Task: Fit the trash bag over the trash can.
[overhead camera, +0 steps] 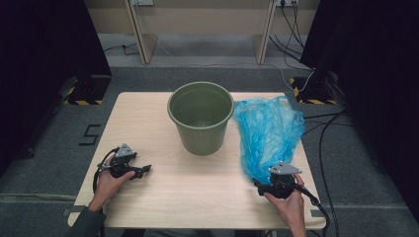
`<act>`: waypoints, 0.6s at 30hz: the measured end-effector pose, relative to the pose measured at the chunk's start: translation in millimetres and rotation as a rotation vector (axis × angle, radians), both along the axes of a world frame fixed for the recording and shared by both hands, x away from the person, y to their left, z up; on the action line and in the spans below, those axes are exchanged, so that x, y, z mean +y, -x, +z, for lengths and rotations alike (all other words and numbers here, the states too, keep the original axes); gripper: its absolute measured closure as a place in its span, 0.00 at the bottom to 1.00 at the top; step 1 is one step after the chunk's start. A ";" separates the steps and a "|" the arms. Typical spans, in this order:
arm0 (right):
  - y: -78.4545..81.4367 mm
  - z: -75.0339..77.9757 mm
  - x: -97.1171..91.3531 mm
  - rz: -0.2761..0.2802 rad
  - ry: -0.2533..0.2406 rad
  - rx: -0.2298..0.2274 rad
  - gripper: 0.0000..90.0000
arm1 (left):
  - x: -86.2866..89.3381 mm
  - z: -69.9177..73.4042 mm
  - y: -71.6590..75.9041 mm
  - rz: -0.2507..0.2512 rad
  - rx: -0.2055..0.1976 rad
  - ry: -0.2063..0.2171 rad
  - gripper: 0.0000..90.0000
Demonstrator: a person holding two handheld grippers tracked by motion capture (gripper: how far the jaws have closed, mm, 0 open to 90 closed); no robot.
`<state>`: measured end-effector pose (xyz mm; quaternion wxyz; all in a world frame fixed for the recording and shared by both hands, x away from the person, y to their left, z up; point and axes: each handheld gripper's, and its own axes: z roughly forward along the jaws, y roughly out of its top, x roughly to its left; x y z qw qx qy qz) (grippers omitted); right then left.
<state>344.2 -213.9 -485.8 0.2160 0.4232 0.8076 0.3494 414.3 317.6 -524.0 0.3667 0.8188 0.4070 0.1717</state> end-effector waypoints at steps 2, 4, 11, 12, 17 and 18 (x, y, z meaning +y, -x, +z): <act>-2.6 -4.0 1.1 -0.001 0.014 0.010 0.23 | 0.0 0.0 -0.1 0.000 0.000 0.001 0.15; -5.8 -7.5 1.1 -0.002 0.023 0.014 0.23 | -0.2 0.1 -0.4 0.001 0.003 0.001 0.15; -19.8 -16.8 2.3 -0.024 0.056 0.042 0.24 | -1.7 -0.2 -0.9 0.009 0.004 0.003 0.13; -21.0 -17.3 2.0 -0.025 0.055 0.052 0.24 | -1.7 -0.2 -0.9 0.009 0.004 0.003 0.13; -25.3 -18.0 0.4 -0.016 0.034 0.066 0.34 | -1.7 -0.2 -0.9 0.009 0.004 0.003 0.13; -25.5 -18.4 0.9 -0.012 0.030 0.072 0.40 | -1.7 -0.2 -0.9 0.009 0.004 0.003 0.13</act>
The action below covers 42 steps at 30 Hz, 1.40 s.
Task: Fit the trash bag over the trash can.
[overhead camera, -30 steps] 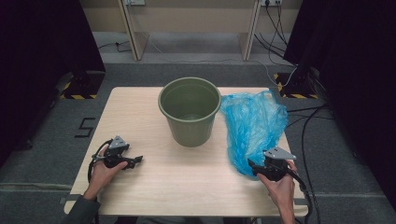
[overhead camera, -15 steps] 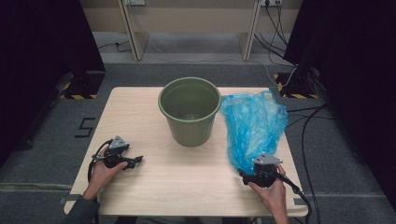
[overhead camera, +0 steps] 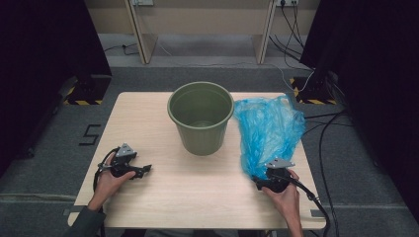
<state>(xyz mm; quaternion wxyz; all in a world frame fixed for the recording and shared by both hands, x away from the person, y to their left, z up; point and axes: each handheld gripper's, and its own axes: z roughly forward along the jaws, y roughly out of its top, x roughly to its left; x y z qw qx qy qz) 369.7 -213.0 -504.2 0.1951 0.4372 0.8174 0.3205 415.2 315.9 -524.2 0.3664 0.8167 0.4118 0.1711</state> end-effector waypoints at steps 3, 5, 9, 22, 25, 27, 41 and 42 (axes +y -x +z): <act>-0.3 -1.2 0.0 0.031 0.006 -0.010 0.55 | 0.0 0.0 0.0 0.000 0.000 0.000 0.13; -0.3 -1.8 -0.4 0.046 -0.019 -0.016 0.69 | 0.0 0.0 0.0 0.000 0.000 0.000 0.13; -1.0 3.0 -4.2 0.067 -0.050 -0.018 0.87 | 0.0 0.0 0.0 0.000 0.000 0.000 0.13; -37.5 95.3 -10.4 0.095 -0.105 -0.159 0.96 | -0.5 -0.3 -0.1 -0.004 0.000 0.000 0.12; -48.9 107.0 -9.7 0.084 -0.116 -0.170 0.96 | -0.7 -0.2 0.0 -0.007 0.002 -0.004 0.12; -66.4 121.4 -6.6 0.071 -0.108 -0.173 0.96 | -1.0 -0.3 -0.1 -0.009 0.002 -0.002 0.11; -116.7 193.5 23.5 0.049 -0.140 -0.256 0.96 | 10.5 2.1 -2.9 0.001 0.055 0.148 0.17; -120.7 204.6 34.8 0.065 -0.136 -0.274 0.96 | 12.1 3.8 -2.3 0.005 0.045 0.141 0.17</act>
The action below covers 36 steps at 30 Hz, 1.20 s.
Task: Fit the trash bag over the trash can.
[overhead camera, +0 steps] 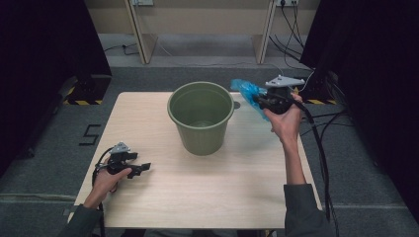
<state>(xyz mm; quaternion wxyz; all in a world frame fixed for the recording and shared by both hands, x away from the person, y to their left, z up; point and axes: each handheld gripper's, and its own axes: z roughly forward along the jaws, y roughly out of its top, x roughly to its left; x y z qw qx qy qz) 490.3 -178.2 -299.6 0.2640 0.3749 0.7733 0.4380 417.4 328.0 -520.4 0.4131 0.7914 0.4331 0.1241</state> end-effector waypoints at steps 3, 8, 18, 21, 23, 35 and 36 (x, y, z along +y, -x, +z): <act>-3.3 9.8 13.4 0.024 0.001 -0.017 0.96 | 1.6 5.1 0.6 0.002 0.000 0.021 0.17; -9.7 26.2 57.5 0.102 0.028 -0.037 0.95 | 4.7 39.4 -4.1 -0.005 -0.058 0.036 0.18; -16.5 3.6 112.0 0.231 0.096 0.038 0.93 | -4.8 111.9 -38.5 -0.063 -0.135 0.038 0.18; -16.3 -1.9 118.8 0.264 0.103 0.057 0.93 | -11.2 126.8 -46.3 -0.078 -0.148 0.034 0.18; -13.5 -9.8 127.4 0.296 0.125 0.078 0.93 | -19.2 141.7 -55.0 -0.087 -0.167 0.016 0.18; -0.2 -22.4 149.8 0.385 0.168 0.115 0.90 | -103.8 214.9 -94.4 -0.198 -0.214 0.009 0.29; 0.2 -22.2 150.3 0.384 0.170 0.115 0.90 | -111.2 217.3 -98.4 -0.204 -0.213 -0.004 0.31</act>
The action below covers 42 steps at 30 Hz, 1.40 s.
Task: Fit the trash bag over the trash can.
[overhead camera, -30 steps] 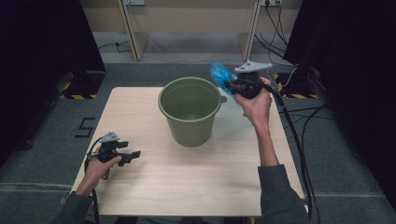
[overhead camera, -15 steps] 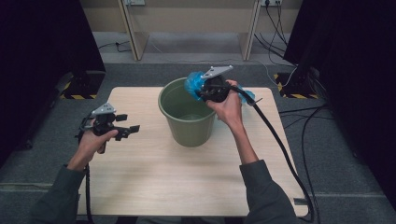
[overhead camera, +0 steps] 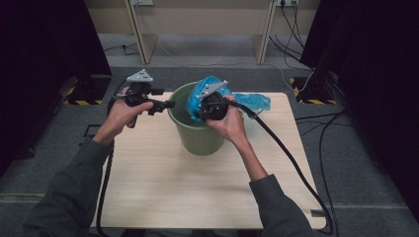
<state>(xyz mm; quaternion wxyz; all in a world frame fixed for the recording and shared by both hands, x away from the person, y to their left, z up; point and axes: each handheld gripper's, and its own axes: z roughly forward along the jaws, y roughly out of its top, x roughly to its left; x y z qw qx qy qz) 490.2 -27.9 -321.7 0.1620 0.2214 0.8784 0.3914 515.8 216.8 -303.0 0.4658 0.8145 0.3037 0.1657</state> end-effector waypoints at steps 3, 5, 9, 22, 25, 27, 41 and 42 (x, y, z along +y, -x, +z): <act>1.1 0.7 0.7 -0.001 0.001 0.001 0.90 | -14.4 2.6 -8.4 -0.006 0.008 -0.005 0.34; 1.4 0.6 1.3 0.005 -0.003 -0.003 0.89 | -28.0 3.1 -16.7 -0.008 0.029 0.005 0.34; 2.9 -0.1 3.0 0.006 0.002 0.001 0.89 | -49.4 1.1 -31.2 -0.014 0.075 0.023 0.44; 12.8 33.7 -25.9 -0.049 -0.072 -0.026 0.45 | -59.1 -15.2 -38.4 -0.109 0.084 -0.083 1.00; 15.4 49.5 -41.6 -0.082 -0.105 -0.037 0.45 | -53.7 -17.0 -37.2 -0.103 0.076 -0.091 1.00; 15.2 53.4 -46.8 -0.108 -0.102 -0.053 0.44 | -52.2 -17.7 -36.3 -0.105 0.074 -0.102 1.00; -47.4 8.2 -81.3 -0.371 -0.014 0.093 0.60 | -51.1 -17.7 -27.3 -0.116 0.055 -0.121 0.82; -48.7 6.0 -81.0 -0.348 -0.010 0.076 0.75 | -50.0 -17.2 -27.1 -0.107 0.055 -0.114 0.78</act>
